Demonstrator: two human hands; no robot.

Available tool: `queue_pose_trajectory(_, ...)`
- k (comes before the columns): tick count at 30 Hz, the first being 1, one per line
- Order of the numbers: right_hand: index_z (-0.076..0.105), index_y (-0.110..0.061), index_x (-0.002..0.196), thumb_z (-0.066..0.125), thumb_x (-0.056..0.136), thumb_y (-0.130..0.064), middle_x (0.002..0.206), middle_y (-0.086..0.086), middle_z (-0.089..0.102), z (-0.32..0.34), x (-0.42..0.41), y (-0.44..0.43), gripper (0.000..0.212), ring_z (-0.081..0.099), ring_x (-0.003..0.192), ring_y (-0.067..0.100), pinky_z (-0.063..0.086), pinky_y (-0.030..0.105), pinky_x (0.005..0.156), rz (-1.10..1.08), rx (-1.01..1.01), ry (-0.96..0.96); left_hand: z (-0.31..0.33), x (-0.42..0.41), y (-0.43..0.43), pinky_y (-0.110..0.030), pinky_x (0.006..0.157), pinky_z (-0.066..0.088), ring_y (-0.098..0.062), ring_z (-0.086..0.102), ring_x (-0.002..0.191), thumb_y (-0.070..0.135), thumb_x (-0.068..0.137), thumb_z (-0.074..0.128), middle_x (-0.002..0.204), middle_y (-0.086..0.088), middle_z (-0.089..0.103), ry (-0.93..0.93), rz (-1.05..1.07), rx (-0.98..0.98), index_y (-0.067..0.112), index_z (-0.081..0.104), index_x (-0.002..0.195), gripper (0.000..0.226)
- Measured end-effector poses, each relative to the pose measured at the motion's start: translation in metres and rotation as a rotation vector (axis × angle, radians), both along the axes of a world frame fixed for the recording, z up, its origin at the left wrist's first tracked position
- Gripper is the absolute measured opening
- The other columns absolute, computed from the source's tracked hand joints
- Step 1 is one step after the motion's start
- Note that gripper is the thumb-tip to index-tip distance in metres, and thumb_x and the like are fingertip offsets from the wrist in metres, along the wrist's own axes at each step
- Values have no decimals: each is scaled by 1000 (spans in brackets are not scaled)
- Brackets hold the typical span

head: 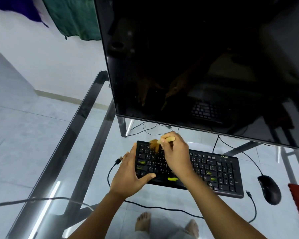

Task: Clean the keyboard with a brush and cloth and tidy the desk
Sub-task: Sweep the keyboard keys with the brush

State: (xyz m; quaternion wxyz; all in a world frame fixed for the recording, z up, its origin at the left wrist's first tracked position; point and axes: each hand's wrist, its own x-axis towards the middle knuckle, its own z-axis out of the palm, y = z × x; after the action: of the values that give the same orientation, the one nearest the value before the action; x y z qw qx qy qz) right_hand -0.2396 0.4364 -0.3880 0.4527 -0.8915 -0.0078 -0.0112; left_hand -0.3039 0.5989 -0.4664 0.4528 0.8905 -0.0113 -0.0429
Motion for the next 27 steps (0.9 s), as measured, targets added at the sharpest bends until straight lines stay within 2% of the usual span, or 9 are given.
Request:
queue_pose_trajectory(2, 62, -19, 87, 57, 96, -11, 88, -6, 68, 1, 3, 4, 13, 64, 80, 1, 49, 12, 73, 13, 54, -19, 0, 0, 0, -27, 105, 36, -3, 31, 133, 68, 71, 69, 141, 23, 32, -8, 2, -3, 47, -7, 146, 109)
queue_pose_trajectory(5, 61, -18, 88, 56, 97, -18, 82, -2, 74, 1, 0, 14, 10, 68, 75, 4, 56, 21, 74, 178, 29, 138, -3, 0, 2, -36, 109, 39, -10, 30, 139, 73, 71, 65, 148, 15, 33, 12, 6, 7, 38, -4, 152, 112)
queue_pose_trajectory(9, 60, -23, 84, 57, 96, -13, 89, -7, 66, 5, 6, 13, 16, 63, 79, -2, 46, 8, 73, 33, 12, -23, -1, 0, 0, -35, 108, 38, -5, 27, 137, 71, 71, 66, 143, 24, 27, 5, 12, -2, 41, -7, 149, 111)
queue_pose_trajectory(13, 61, -19, 87, 57, 97, -16, 82, -3, 72, 0, 1, 19, 11, 67, 77, 7, 56, 22, 74, 135, 30, 101, -7, -1, 2, -44, 109, 40, -15, 26, 143, 75, 70, 63, 152, 10, 32, 30, 21, 9, 36, -6, 152, 115)
queue_pose_trajectory(16, 63, -21, 86, 58, 95, -10, 92, -5, 64, -2, 0, 16, 15, 62, 79, 3, 47, 11, 71, 17, 25, -14, -4, 0, 0, -37, 108, 40, -7, 28, 138, 73, 69, 65, 147, 15, 32, 32, 29, -8, 32, -3, 153, 116)
queue_pose_trajectory(20, 60, -22, 84, 56, 97, -15, 86, -6, 73, 0, -5, 10, 15, 67, 76, 5, 54, 19, 71, 141, 9, 132, -5, 0, 2, -31, 108, 37, -5, 27, 139, 73, 70, 64, 149, 13, 31, 17, 30, -12, 33, -3, 153, 114)
queue_pose_trajectory(23, 57, -28, 82, 58, 95, -12, 89, -9, 64, 8, -6, -8, 21, 60, 75, 0, 44, 12, 66, 4, -36, 13, -6, 1, 2, -25, 103, 36, 4, 28, 130, 72, 70, 65, 140, 20, 31, 23, 29, -23, 33, -1, 153, 113)
queue_pose_trajectory(24, 59, -26, 83, 56, 96, -10, 86, -8, 67, 10, -9, -15, 21, 62, 73, 1, 46, 10, 66, -1, 23, 38, -6, 1, 1, -24, 102, 35, 5, 28, 130, 71, 72, 64, 139, 21, 31, 18, 28, -31, 32, 0, 153, 111)
queue_pose_trajectory(27, 62, -11, 90, 53, 98, -8, 73, 2, 73, 13, -26, -27, 12, 69, 68, 11, 53, 16, 61, 98, 217, 414, -11, -1, 4, -22, 106, 33, 11, 24, 134, 66, 87, 48, 143, 34, 24, -19, 35, -67, 34, 2, 153, 87)
